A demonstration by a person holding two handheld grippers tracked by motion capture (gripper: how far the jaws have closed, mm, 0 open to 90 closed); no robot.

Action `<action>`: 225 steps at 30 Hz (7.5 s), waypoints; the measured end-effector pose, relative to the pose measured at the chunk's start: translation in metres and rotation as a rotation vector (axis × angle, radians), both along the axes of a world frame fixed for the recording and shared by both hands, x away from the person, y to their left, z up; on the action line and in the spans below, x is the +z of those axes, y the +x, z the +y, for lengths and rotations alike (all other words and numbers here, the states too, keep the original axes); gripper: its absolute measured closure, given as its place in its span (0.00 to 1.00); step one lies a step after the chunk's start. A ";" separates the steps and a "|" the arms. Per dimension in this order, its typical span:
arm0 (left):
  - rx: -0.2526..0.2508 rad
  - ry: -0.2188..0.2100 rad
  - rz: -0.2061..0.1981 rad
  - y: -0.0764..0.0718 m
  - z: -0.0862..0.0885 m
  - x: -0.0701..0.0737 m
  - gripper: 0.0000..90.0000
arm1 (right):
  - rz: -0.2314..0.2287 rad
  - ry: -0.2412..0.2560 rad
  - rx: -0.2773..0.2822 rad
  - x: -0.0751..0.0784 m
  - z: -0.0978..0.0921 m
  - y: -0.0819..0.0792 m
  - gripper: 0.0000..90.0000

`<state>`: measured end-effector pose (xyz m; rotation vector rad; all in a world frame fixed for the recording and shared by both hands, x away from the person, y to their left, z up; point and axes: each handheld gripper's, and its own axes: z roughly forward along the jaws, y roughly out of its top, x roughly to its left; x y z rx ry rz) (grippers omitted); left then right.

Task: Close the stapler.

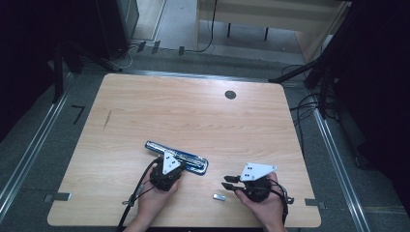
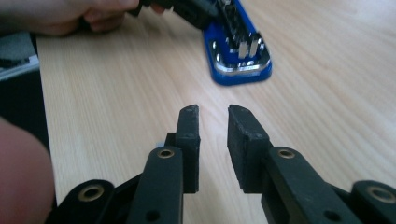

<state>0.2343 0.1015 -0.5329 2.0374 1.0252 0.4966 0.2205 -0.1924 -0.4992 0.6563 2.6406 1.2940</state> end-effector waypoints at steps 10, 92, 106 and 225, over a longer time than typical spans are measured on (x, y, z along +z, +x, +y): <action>0.000 0.002 0.000 0.000 0.000 0.000 1.00 | 0.034 -0.056 0.045 -0.006 0.000 -0.011 0.89; 0.003 -0.003 0.001 0.000 0.000 0.000 1.00 | -0.004 -0.198 0.075 0.007 0.028 0.004 0.88; 0.004 -0.005 0.001 0.000 0.000 0.000 1.00 | 0.010 -0.207 0.074 0.021 0.043 0.021 0.88; 0.002 -0.003 0.001 0.000 0.000 0.000 1.00 | 0.059 -0.280 0.083 0.016 0.116 0.087 0.88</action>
